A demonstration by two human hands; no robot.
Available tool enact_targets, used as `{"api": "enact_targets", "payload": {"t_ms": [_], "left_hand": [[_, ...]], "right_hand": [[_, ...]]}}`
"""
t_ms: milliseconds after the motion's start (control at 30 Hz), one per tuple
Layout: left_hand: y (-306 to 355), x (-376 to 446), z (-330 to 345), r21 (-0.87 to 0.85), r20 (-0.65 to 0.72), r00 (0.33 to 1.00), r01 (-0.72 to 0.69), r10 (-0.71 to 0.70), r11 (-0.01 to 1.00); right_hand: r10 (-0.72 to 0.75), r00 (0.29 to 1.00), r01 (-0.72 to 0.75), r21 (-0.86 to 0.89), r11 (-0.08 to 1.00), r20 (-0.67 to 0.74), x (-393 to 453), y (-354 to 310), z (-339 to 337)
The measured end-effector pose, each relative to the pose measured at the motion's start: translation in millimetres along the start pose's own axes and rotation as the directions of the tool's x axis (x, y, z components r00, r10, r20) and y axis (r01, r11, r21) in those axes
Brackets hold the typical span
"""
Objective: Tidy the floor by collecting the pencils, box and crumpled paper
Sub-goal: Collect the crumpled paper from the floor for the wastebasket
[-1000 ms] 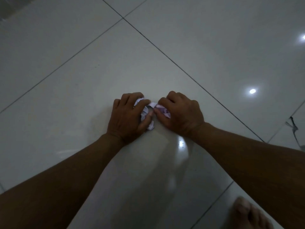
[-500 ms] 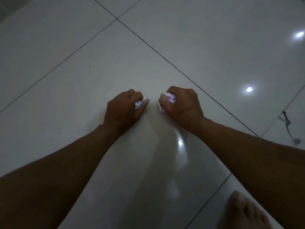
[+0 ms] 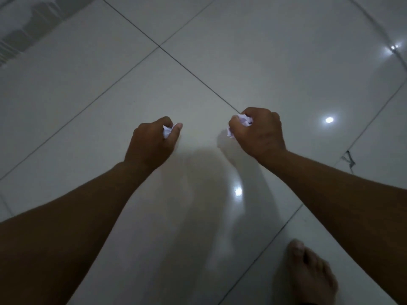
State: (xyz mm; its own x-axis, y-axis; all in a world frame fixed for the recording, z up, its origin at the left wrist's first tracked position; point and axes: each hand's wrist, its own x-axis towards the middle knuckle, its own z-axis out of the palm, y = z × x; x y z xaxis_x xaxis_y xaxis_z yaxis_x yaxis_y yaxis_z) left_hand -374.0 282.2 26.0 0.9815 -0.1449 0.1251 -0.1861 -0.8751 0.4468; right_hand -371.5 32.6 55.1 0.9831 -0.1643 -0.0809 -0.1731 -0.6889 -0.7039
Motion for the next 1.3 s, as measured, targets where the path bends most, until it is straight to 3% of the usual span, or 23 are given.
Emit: {"api": "enact_targets", "payload": {"t_ms": [233,433,733,967,1300], "left_hand": [[69,6,-122,0.010,0.026,0.994,0.106,-0.106,0.994],[150,15,-228,-0.036,0.069,0.994,0.087,-0.084,0.996],[295,98,-368,-0.043,0.088,0.988,-0.127,0.130,0.991],[434,182,-418,-0.096,0.059,0.969,-0.232,0.238,0.968],[638,277,-449,-0.127,0.058,0.934,-0.344,0.353,0.930]], "right_hand": [[0.039,0.998,-0.037,-0.042,0.998,0.047,-30,-65,-94],[0.094,0.994,-0.094,0.001,0.996,0.052,-50,-145,-195],[0.075,0.995,-0.073,0.028,0.997,-0.064,-21,-253,-376],[0.073,0.970,-0.055,0.082,0.995,-0.233,17,-291,-510],[0.109,0.916,-0.087,0.073,0.993,-0.386,63,-267,-701]]}}
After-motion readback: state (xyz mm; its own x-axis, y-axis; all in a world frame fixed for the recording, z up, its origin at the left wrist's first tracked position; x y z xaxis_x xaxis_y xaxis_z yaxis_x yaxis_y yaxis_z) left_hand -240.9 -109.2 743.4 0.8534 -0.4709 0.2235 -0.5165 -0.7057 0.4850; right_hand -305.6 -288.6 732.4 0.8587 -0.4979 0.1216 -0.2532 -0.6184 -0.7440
